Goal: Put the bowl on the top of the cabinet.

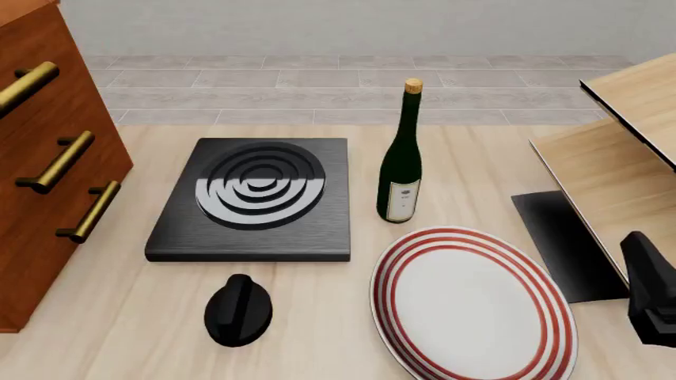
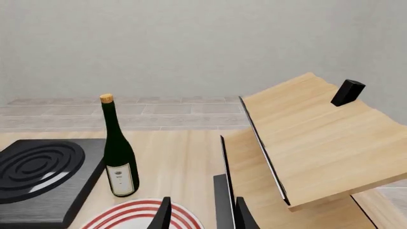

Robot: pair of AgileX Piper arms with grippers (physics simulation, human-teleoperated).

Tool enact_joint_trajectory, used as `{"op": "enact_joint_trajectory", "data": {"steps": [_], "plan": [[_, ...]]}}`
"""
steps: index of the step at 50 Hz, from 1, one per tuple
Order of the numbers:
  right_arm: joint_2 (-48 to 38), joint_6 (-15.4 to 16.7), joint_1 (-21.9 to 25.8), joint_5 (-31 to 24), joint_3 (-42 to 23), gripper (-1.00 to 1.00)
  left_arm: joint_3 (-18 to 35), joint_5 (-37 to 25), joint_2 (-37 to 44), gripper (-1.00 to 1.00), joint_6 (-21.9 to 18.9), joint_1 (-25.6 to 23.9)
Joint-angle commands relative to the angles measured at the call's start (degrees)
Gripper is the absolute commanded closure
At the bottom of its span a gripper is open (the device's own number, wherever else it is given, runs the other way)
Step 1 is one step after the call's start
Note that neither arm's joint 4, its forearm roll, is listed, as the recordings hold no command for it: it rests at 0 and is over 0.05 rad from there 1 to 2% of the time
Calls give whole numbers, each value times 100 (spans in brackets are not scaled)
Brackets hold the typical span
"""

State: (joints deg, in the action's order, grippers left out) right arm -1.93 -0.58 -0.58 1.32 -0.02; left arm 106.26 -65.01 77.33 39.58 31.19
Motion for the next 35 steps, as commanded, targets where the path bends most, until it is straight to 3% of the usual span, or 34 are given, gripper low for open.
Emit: {"op": "enact_joint_trajectory", "data": {"steps": [1,35], "plan": [[40,-8,-1,-41,1,-100,-97,75,-36,100,-24,226],[31,23,11,-27,1,-100,-655,407,-68,100,-75,664]]}}
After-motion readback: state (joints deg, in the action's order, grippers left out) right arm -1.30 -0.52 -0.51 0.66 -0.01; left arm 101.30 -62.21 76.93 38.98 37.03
